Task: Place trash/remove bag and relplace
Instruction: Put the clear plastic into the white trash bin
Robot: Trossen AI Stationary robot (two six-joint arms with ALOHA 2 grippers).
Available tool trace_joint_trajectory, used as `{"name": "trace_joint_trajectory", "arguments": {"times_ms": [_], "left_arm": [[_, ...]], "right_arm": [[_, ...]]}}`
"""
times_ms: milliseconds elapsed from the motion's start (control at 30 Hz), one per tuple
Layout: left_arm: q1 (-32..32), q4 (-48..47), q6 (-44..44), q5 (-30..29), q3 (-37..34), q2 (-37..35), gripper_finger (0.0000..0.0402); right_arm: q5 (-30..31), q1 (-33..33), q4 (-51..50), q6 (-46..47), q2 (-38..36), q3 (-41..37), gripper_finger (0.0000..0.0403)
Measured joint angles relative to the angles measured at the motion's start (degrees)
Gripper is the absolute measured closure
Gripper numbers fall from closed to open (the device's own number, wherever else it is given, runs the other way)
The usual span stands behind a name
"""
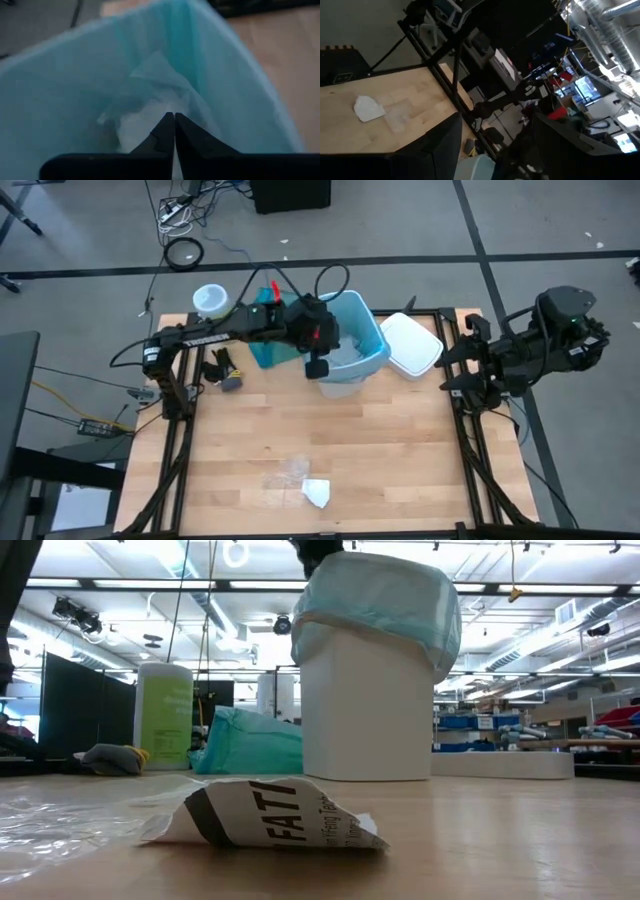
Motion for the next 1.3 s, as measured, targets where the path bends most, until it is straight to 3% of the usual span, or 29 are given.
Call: {"name": "trace_joint_trajectory", "arguments": {"times_ms": [133, 333, 433, 600, 700, 867, 1000, 1100, 1300], "left_arm": [[2.7, 0.3, 0.2, 4.4, 0.4, 0.0, 0.0357], [4.1, -0.6, -0.2, 11.9, 9.1, -0.1, 0.0309], [3.4, -6.0, -1.9, 15.1, 15.4, -0.1, 0.0289], [-1.3, -20.8, -7.4, 27.9, 23.0, -2.1, 0.0283], [-7.9, -27.4, -10.7, 27.4, 22.3, -5.6, 0.0294], [-19.6, -27.5, -19.3, 11.3, 14.1, -12.2, 0.0315], [-27.4, -23.4, -27.5, -0.2, 1.0, -17.4, 0.0320], [-31.7, -14.9, -33.4, -4.0, -11.3, -20.7, 0.0320], [-38.1, 4.3, -45.5, -4.0, -32.9, -24.4, 0.0319]], "right_arm": [[0.0, 0.0, -0.1, 0.0, 1.3, 0.0, 0.0170], [-0.1, 0.0, -1.0, 0.0, 2.7, 0.0, 0.0151], [-0.3, 0.0, -1.3, 0.0, 3.4, 0.0, 0.0141], [-0.4, 0.4, -3.0, 0.8, 4.4, 0.0, 0.0133], [-0.4, 1.4, -4.8, 1.6, 5.2, 0.0, 0.0133], [0.0, 3.0, -8.1, 2.7, 7.5, 0.0, 0.0133], [0.0, 3.3, -8.8, 2.9, 9.8, 0.0, 0.0133], [0.1, 3.3, -9.5, 2.9, 11.6, 0.0, 0.0133], [2.5, 3.1, -15.4, 2.4, 14.6, 0.0, 0.0133]]}}
